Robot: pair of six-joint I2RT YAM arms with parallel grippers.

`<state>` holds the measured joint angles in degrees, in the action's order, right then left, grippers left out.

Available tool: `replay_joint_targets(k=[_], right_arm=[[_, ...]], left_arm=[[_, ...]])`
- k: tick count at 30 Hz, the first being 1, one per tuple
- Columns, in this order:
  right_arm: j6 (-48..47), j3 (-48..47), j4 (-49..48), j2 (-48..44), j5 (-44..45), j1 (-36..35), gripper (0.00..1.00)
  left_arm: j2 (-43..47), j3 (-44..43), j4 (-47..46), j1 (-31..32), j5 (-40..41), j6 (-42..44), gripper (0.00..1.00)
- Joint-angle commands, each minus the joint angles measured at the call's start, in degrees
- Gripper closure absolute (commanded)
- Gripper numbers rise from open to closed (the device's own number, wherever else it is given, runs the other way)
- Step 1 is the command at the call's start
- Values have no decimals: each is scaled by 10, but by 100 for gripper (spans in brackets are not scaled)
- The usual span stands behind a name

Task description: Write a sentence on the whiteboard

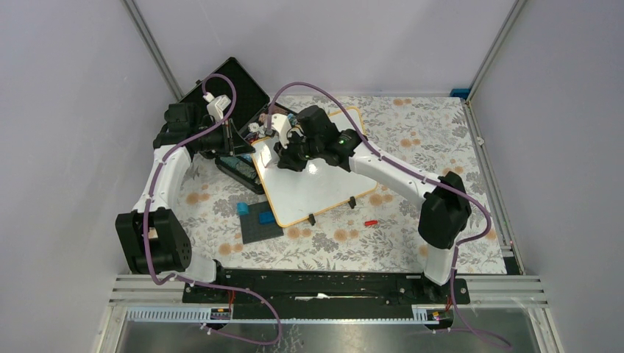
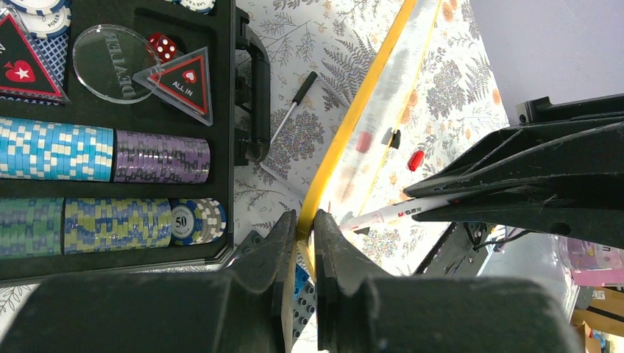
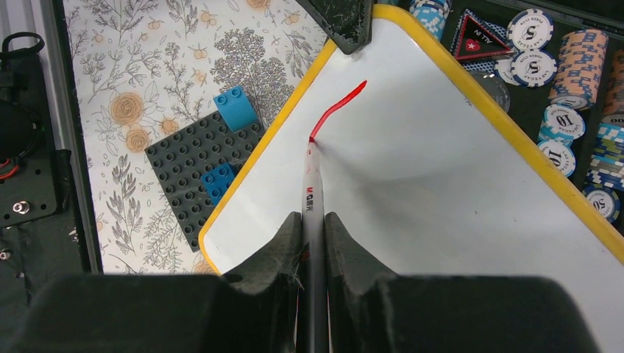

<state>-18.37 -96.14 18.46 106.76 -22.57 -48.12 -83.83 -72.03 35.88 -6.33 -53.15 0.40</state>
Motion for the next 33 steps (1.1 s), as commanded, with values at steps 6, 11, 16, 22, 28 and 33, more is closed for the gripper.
replay_joint_targets(k=[6,11,16,22,28,33], right_arm=[[14,-54,-7,-19,-4,-5,100],[20,-82,-7,-2,2,-5,100],[16,-96,-6,12,13,-5,100],[10,-97,0,20,21,-4,100],[-2,-93,3,23,38,-4,100],[-8,-94,10,25,50,-4,100]], left_arm=[[17,-13,-25,-2,-11,6,100],[23,-10,-25,-2,-10,8,100],[25,-7,-25,-2,-11,8,100],[25,-7,-25,-2,-11,8,100],[25,-6,-25,-1,-12,9,100],[26,-7,-25,-2,-9,10,100]])
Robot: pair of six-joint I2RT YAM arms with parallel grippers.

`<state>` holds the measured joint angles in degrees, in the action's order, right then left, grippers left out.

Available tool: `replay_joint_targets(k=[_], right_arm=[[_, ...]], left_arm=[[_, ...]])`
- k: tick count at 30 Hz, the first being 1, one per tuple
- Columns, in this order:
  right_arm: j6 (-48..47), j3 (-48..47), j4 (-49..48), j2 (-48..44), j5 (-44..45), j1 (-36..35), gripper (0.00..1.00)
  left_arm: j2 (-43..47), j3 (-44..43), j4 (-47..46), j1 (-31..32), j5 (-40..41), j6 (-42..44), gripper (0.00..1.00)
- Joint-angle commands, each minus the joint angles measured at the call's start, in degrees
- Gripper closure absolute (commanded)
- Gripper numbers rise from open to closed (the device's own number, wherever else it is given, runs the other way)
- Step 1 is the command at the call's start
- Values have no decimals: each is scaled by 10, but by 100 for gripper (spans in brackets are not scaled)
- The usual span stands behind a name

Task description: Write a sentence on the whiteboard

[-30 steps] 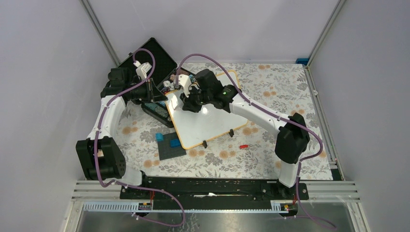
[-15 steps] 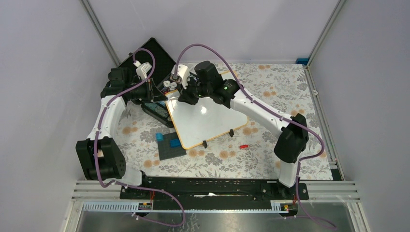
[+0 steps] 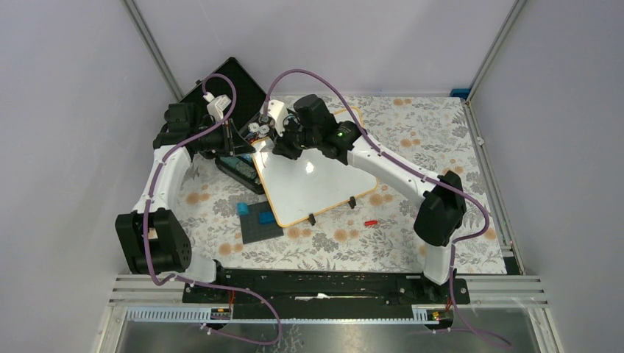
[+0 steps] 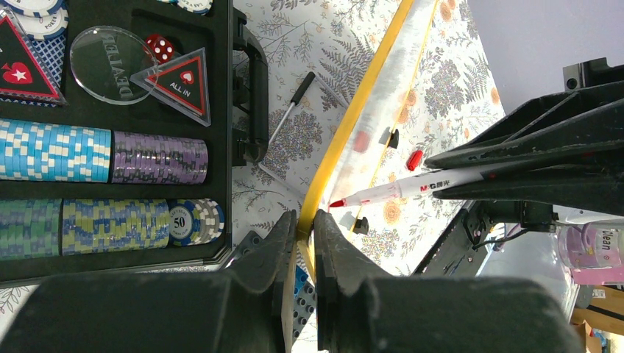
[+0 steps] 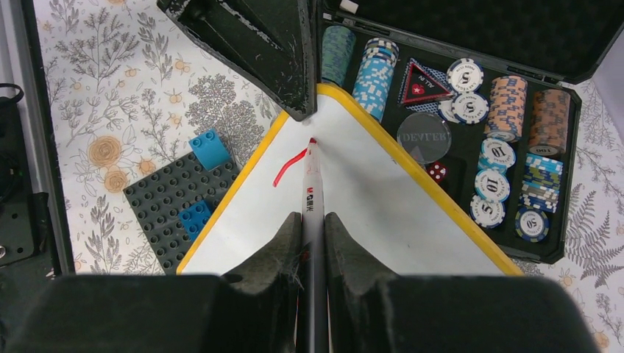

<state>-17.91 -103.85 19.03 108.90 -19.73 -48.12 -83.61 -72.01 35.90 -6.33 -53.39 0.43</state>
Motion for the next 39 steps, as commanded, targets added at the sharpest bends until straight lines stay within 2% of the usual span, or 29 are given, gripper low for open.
replay_joint_targets(k=[1,25,39], right_arm=[[-15,-17,6,3,24,-4,100],[-23,43,13,-37,27,16,100],[-11,16,20,-11,-3,4,100]], left_arm=[[23,-8,-25,-2,-7,10,100],[21,-14,-25,-2,-2,9,100],[21,-11,-25,-1,-4,9,100]])
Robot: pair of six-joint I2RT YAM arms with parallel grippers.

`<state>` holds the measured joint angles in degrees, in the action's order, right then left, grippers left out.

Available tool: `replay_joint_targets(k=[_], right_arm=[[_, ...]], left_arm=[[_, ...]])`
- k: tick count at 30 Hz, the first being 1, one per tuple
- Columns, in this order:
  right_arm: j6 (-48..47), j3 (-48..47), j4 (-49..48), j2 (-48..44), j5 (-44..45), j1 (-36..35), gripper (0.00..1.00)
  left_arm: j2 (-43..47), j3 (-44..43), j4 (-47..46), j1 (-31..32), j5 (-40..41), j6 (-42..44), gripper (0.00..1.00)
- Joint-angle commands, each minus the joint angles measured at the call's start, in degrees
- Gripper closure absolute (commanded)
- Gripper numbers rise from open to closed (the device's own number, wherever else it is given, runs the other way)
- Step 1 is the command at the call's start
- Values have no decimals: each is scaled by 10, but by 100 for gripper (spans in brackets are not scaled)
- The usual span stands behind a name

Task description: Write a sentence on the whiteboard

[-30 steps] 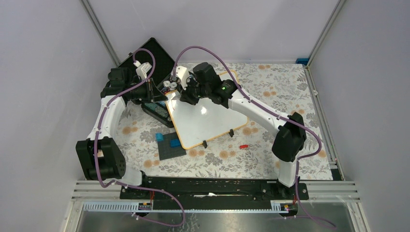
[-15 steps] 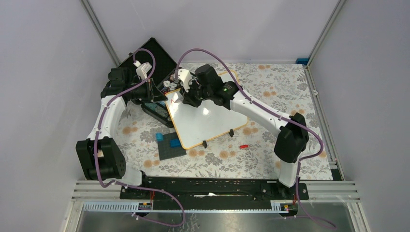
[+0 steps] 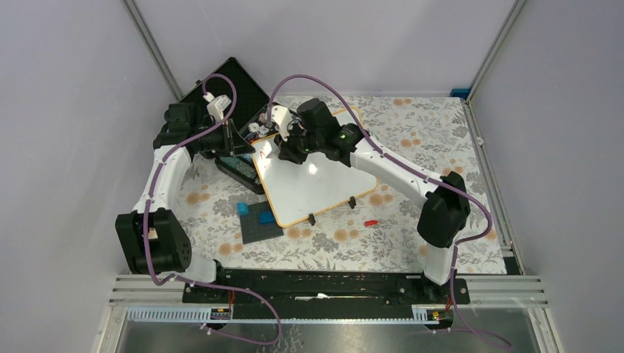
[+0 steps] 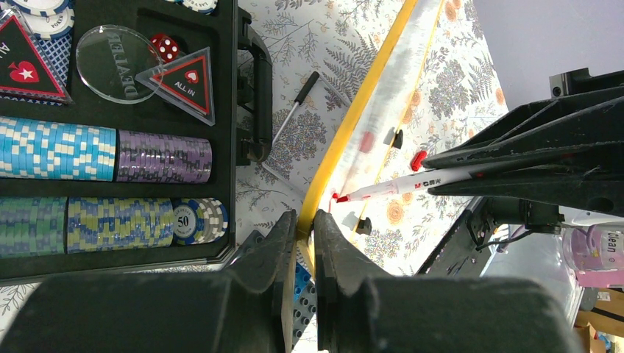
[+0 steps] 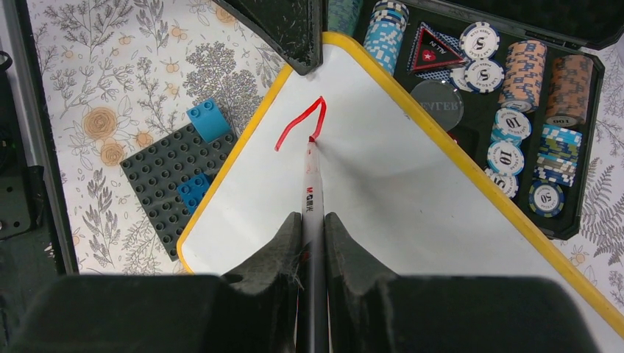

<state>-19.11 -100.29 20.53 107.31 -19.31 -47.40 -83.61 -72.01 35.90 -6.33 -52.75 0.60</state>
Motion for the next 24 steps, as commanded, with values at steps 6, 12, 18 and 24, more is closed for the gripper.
replay_joint_targets(k=[6,12,18,24], right_arm=[[1,-34,5,16,-7,-10,100],[3,-45,5,24,-7,-14,100],[1,-48,5,28,-6,-16,100],[-9,-33,9,20,7,-17,100]], left_arm=[[21,-12,-25,-2,-10,8,100],[21,-10,-25,-2,-10,8,100],[23,-11,-25,-2,-9,9,100],[24,-9,-25,-1,-6,9,100]])
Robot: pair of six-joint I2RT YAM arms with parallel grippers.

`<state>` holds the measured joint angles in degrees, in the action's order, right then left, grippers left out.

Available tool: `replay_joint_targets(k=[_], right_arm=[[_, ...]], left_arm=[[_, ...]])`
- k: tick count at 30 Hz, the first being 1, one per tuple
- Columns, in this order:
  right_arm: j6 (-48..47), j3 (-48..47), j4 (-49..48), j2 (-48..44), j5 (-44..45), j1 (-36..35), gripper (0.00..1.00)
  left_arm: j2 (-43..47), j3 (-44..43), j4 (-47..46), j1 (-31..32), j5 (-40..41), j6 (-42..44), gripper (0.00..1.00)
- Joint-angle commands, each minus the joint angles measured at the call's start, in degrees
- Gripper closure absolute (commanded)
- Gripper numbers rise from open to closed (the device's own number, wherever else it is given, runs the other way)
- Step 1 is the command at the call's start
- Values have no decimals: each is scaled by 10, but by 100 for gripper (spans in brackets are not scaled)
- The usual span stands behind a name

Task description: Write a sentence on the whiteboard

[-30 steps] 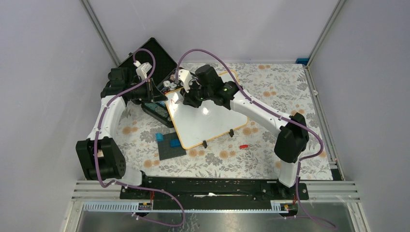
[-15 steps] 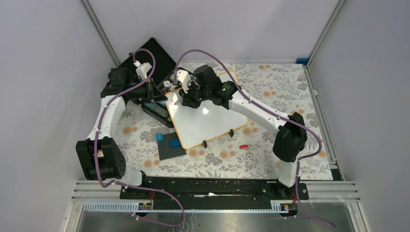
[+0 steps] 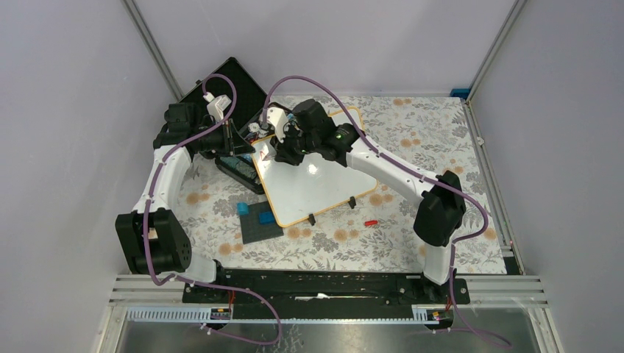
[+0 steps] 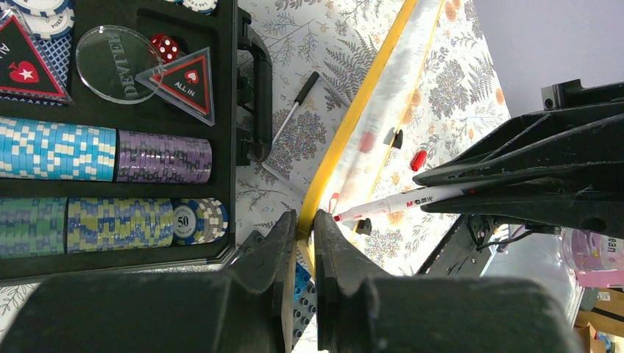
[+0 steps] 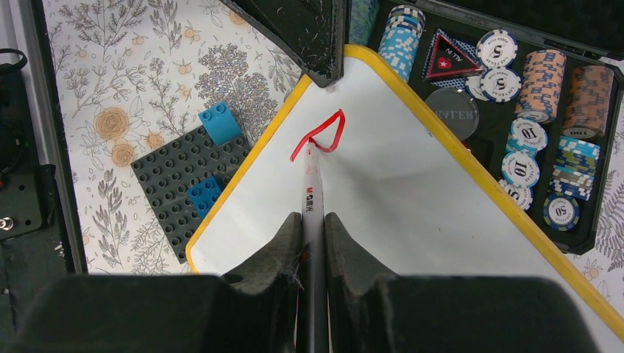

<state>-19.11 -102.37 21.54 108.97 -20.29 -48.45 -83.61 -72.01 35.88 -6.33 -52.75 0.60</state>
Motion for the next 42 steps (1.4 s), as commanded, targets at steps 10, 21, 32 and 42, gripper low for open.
replay_joint_targets(k=[10,21,32,42], right_arm=[[-18,36,-1,-31,32,2,100],[-19,66,-1,-62,9,19,100],[-10,42,-2,-69,-12,23,100],[0,0,-3,-33,-3,23,100]], left_arm=[[26,-7,-25,-2,-5,9,100],[26,-6,-25,-1,-6,8,100],[28,-7,-25,-2,-7,6,100],[28,-6,-25,-2,-6,8,100]])
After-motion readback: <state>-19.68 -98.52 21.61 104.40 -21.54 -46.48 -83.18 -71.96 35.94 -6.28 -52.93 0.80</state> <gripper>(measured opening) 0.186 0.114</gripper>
